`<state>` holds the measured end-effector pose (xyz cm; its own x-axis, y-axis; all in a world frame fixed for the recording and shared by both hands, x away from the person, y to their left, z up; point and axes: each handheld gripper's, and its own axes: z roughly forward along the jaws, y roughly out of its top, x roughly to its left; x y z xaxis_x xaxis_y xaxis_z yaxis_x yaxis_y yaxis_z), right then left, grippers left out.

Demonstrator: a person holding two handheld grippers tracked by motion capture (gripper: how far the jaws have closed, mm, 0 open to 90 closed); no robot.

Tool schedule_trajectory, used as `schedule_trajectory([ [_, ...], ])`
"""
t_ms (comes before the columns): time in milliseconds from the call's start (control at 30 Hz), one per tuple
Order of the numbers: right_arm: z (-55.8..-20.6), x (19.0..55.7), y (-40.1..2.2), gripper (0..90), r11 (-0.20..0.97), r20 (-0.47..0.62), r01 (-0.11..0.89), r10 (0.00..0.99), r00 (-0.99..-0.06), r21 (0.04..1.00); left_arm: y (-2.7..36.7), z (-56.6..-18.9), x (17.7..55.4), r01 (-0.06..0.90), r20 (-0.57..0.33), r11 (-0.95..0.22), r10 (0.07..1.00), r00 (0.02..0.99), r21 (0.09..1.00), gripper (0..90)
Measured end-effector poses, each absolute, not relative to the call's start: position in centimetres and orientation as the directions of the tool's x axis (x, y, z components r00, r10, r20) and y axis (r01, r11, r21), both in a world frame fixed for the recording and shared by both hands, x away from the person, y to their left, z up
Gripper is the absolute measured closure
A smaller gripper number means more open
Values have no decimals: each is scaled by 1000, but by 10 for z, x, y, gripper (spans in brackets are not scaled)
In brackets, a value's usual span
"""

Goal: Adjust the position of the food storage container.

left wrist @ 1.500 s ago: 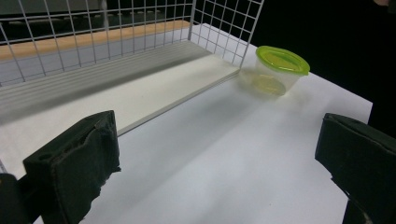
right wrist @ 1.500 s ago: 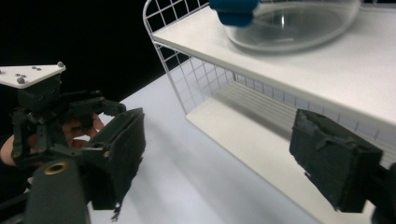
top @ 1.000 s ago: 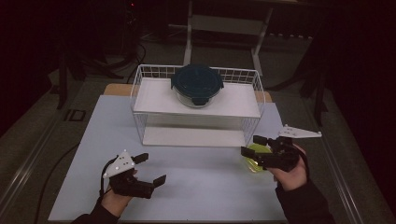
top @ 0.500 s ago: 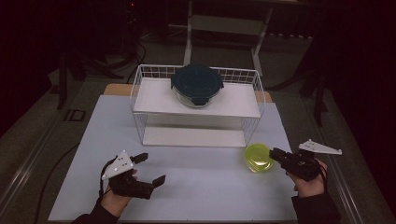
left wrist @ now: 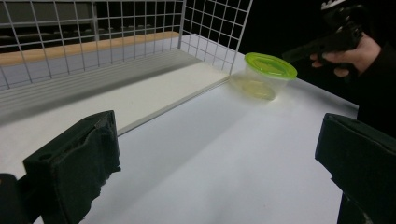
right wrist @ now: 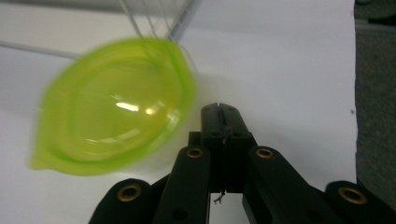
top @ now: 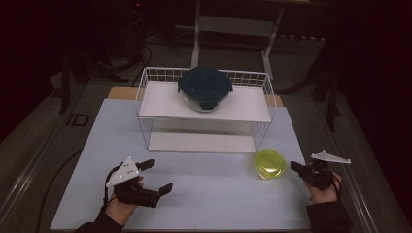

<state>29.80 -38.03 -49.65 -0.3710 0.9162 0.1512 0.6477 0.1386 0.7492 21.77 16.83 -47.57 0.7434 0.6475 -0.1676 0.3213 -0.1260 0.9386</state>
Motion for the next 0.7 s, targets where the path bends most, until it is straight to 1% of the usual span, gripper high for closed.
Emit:
schedule_trajectory([
  [267, -521, 305, -374, 900, 166, 168, 697, 908, -384, 698, 167, -476, 218, 325, -166, -134, 647, 745, 936, 0],
  [700, -529, 298, -355, 900, 209, 184, 697, 877, -444, 686, 166, -476, 218, 325, -165, -139, 642, 749, 935, 0],
])
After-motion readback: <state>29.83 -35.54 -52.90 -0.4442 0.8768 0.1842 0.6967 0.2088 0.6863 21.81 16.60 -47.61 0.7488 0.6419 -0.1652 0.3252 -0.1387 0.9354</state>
